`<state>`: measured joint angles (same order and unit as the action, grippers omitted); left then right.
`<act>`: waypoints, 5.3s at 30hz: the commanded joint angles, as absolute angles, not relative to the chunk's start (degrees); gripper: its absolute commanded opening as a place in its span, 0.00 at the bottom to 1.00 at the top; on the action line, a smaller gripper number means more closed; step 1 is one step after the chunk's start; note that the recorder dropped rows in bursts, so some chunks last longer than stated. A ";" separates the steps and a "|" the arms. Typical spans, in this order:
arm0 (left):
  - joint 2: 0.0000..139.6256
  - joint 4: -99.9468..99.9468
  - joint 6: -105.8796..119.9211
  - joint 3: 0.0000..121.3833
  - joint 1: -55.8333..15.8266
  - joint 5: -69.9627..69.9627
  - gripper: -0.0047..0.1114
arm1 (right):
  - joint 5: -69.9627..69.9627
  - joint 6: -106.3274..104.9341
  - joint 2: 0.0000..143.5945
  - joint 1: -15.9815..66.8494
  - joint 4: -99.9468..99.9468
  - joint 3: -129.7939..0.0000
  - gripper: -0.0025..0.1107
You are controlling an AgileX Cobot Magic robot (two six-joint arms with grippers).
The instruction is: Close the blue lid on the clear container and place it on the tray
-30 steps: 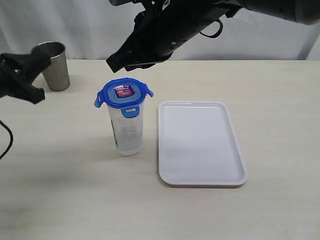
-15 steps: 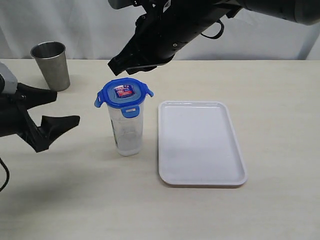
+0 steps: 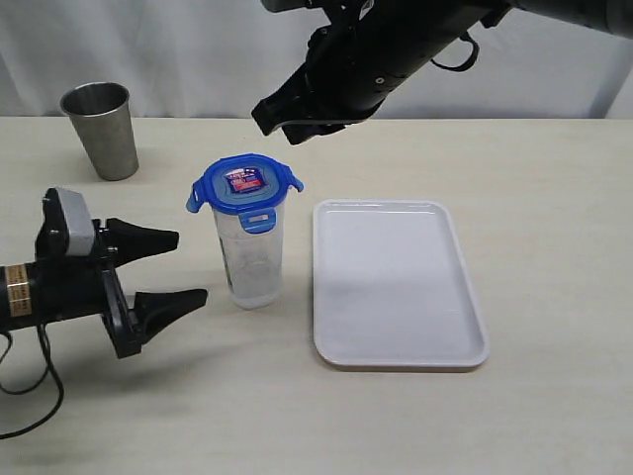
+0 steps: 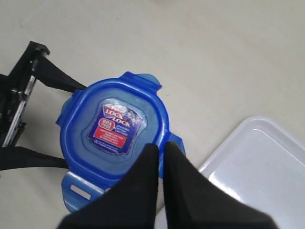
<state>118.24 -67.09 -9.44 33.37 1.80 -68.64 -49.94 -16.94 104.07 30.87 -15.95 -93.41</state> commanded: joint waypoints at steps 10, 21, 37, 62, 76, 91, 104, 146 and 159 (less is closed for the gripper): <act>122.44 -63.87 -9.09 40.82 -4.04 -69.96 0.79 | -50.39 -13.66 103.48 25.22 -16.28 -93.27 0.06; 122.99 -57.57 -5.73 40.82 -8.04 -69.96 0.79 | -52.55 -13.77 103.48 20.13 -20.70 -93.27 0.18; 129.32 -57.60 -6.29 48.82 -13.04 -69.96 0.79 | -53.99 -14.25 104.50 20.13 -24.39 -93.17 0.28; 131.10 -48.58 -5.86 50.77 -15.30 -69.83 0.47 | -55.81 -17.11 107.22 20.13 -31.26 -93.17 0.28; 130.99 -47.44 -13.58 50.77 -14.62 -69.13 0.04 | -56.88 -24.83 107.22 20.13 -41.87 -93.17 0.28; 130.99 -51.83 -13.58 50.77 -14.62 -69.96 0.04 | -56.86 -29.62 114.86 20.13 -48.57 -93.29 0.28; 130.99 -51.73 -13.58 51.05 -14.62 -69.96 0.04 | -58.19 -30.40 116.08 20.13 -48.79 -93.29 0.28; 130.99 -51.76 -13.58 51.05 -14.62 -69.96 0.04 | -62.80 -29.31 116.19 21.64 -46.89 -97.99 0.44; 130.99 -51.76 -13.58 51.05 -14.62 -69.96 0.04 | -63.96 -50.84 105.53 26.29 -34.83 -97.87 0.41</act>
